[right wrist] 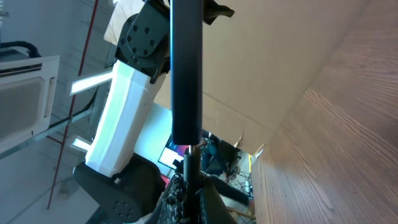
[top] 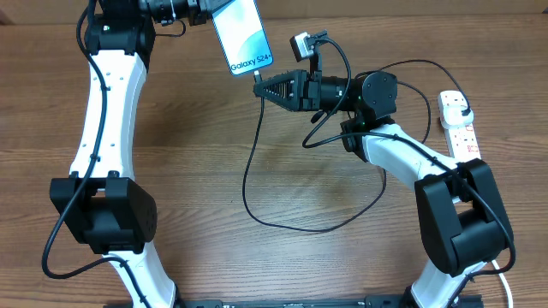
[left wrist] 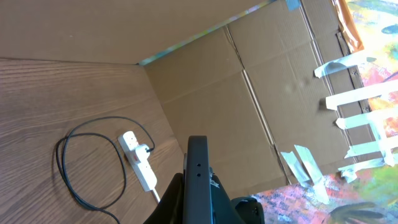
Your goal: Plug charger to phone and switch on socket
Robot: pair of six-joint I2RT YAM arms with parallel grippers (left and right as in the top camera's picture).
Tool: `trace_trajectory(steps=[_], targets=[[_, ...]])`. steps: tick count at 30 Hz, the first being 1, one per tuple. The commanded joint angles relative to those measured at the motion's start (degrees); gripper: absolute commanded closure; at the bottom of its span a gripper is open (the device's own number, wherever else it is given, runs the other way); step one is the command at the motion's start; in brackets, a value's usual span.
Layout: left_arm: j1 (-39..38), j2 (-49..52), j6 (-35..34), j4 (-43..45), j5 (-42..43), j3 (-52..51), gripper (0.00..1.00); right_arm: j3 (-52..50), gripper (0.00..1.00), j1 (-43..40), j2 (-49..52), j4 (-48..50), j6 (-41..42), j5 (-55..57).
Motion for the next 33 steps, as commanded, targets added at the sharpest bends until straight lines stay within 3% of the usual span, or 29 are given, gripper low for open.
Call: trace_trajectory(steps=[1, 17, 33], targets=[[-0.5, -0.8, 0.9, 0.2, 1.4, 0.5, 0.96, 0.3, 0.96, -0.1, -0.1, 0.5, 0.5, 0.2], [-0.5, -0.8, 1.3, 0.2, 1.4, 0.5, 0.96, 0.3, 0.96, -0.1, -0.1, 3.5, 2.6, -0.3], [-0.5, -0.8, -4.0, 0.0, -0.8, 0.5, 0.96, 0.3, 0.96, -0.1, -0.1, 3.3, 2.6, -0.3]])
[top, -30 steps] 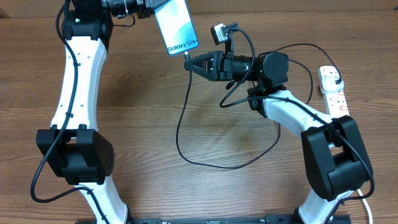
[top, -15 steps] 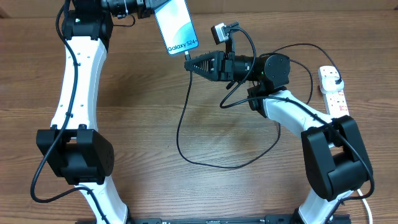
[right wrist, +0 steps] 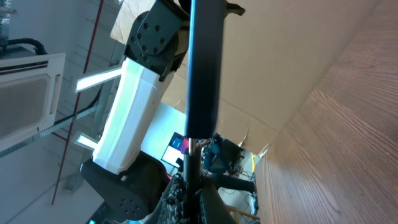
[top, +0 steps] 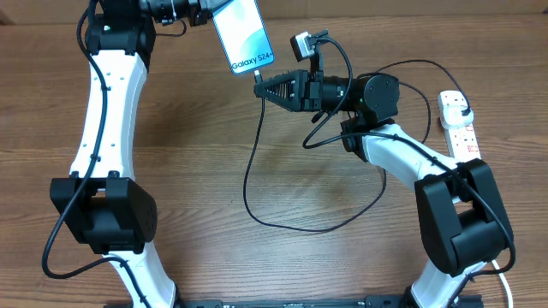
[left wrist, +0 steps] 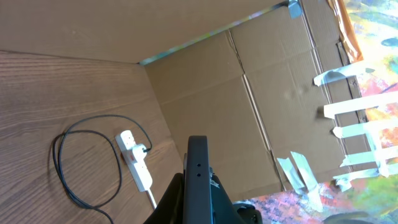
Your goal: Plug charger to phone and switch on socket
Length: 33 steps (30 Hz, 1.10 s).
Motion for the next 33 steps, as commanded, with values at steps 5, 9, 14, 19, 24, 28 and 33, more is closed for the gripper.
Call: trace_trajectory(steps=[5, 9, 14, 19, 24, 28, 33], targets=[[-0.5, -0.8, -0.2, 0.1, 0.8, 0.5, 0.96, 0.3, 0.96, -0.1, -0.1, 0.4, 0.3, 0.0], [-0.8, -0.8, -0.3, 0.1, 1.0, 0.5, 0.96, 0.3, 0.96, -0.1, -0.1, 0.3, 0.4, 0.0], [-1.6, -0.8, -0.2, 0.1, 1.0, 0.5, 0.96, 0.3, 0.96, -0.1, -0.1, 0.3, 0.4, 0.2], [-2.0, -0.8, 1.5, 0.1, 1.4, 0.5, 0.96, 0.3, 0.96, -0.1, -0.1, 0.3, 0.5, 0.2], [-1.9, -0.8, 1.5, 0.1, 1.6, 0.5, 0.96, 0.3, 0.96, -0.1, -0.1, 0.4, 0.4, 0.2], [-1.1, -0.8, 1.4, 0.2, 0.5, 0.5, 0.96, 0.3, 0.96, -0.1, -0.1, 0.3, 0.4, 0.1], [-0.3, -0.8, 1.5, 0.1, -0.3, 0.5, 0.96, 0.3, 0.96, -0.1, -0.1, 0.3, 0.4, -0.1]])
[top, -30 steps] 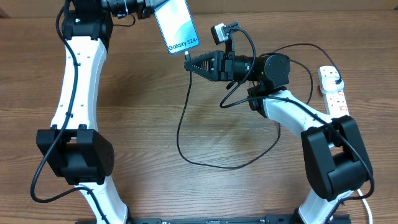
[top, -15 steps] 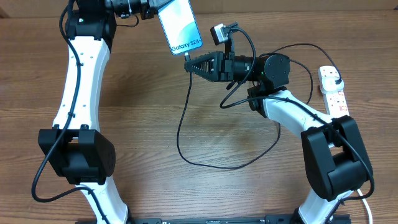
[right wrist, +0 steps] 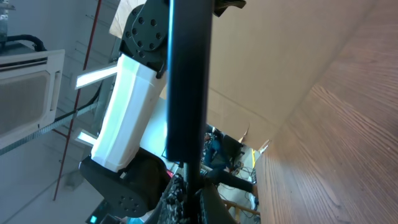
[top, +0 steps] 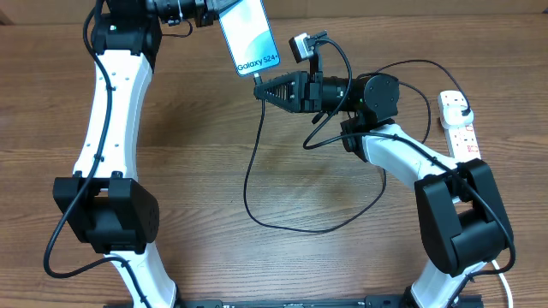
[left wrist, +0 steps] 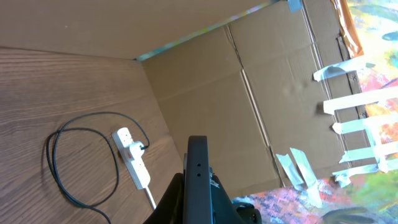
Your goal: Plug charger to phone and switch on socket
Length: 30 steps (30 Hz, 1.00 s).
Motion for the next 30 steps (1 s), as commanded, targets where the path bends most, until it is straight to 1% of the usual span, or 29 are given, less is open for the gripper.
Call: trace_trajectory(steps=[1, 5, 13, 30], targets=[[0.7, -0.8, 1.3, 0.2, -0.1, 0.5, 0.96, 0.3, 0.96, -0.1, -0.1, 0.3, 0.2, 1.0], [0.7, -0.8, 1.3, 0.2, -0.1, 0.5, 0.96, 0.3, 0.96, -0.1, -0.1, 0.3, 0.2, 1.0], [0.7, -0.8, 2.6, 0.1, 3.0, 0.5, 0.96, 0.3, 0.96, -0.1, -0.1, 0.3, 0.3, 1.0], [0.6, -0.8, 2.1, -0.9, 4.9, 0.5, 0.96, 0.3, 0.96, -0.2, -0.1, 0.3, 0.2, 1.5]])
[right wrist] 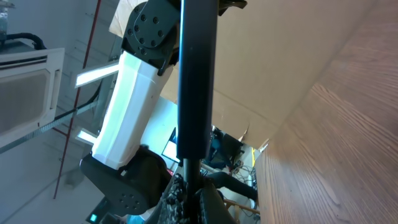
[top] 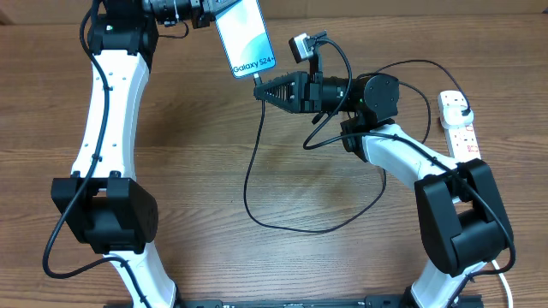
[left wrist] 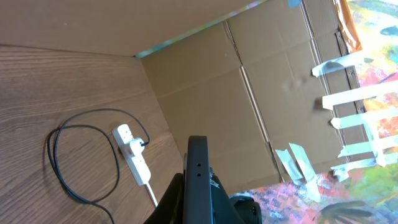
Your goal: Plug charger to phone and switch on socket
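The phone [top: 243, 36], screen lit and reading Galaxy S24, hangs above the table's far edge. My left gripper [top: 209, 12] is shut on its upper end; the left wrist view shows only its dark edge [left wrist: 198, 168] between the fingers [left wrist: 217, 198]. My right gripper [top: 262, 85] is shut on the charger plug [right wrist: 189, 171], whose tip meets the phone's bottom edge [right wrist: 197, 81]. How deep it sits cannot be told. The black cable [top: 257, 171] loops over the table to the white socket strip [top: 458, 124].
Cardboard walls [left wrist: 205, 87] stand behind the table. The socket strip [left wrist: 135, 160] lies near the right edge with a plug in it and cable [left wrist: 59, 155] coiled beside it. Both arms reach across the back half of the table.
The phone in my left gripper has shifted slightly to the left and back. My right gripper with the plug has stayed at the phone's bottom edge.
At each earlier moment my left gripper held the phone up and my right gripper held the plug at its lower end. The phone sat further right 1.0 s ago and is now back near where it was before.
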Robot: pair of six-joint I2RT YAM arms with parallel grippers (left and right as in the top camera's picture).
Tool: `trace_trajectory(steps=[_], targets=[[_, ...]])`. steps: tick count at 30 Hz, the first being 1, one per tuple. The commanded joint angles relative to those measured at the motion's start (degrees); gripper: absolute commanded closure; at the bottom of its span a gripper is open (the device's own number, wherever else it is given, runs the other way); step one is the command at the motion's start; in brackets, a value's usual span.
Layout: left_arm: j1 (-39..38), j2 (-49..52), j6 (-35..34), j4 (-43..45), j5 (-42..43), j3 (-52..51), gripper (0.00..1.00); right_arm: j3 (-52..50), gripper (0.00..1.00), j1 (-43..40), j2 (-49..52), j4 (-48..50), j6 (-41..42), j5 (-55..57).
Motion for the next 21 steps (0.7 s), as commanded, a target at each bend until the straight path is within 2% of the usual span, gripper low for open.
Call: trace_trajectory(steps=[1, 21], targets=[[0.2, -0.8, 0.6, 0.3, 3.1, 0.5, 0.96, 0.3, 0.96, -0.2, -0.1, 0.3, 0.2, 1.7], [0.1, -0.8, 2.2, 0.5, 5.6, 0.5, 0.95, 0.3, 0.96, -0.2, -0.1, 0.3, 3.3, 5.6]])
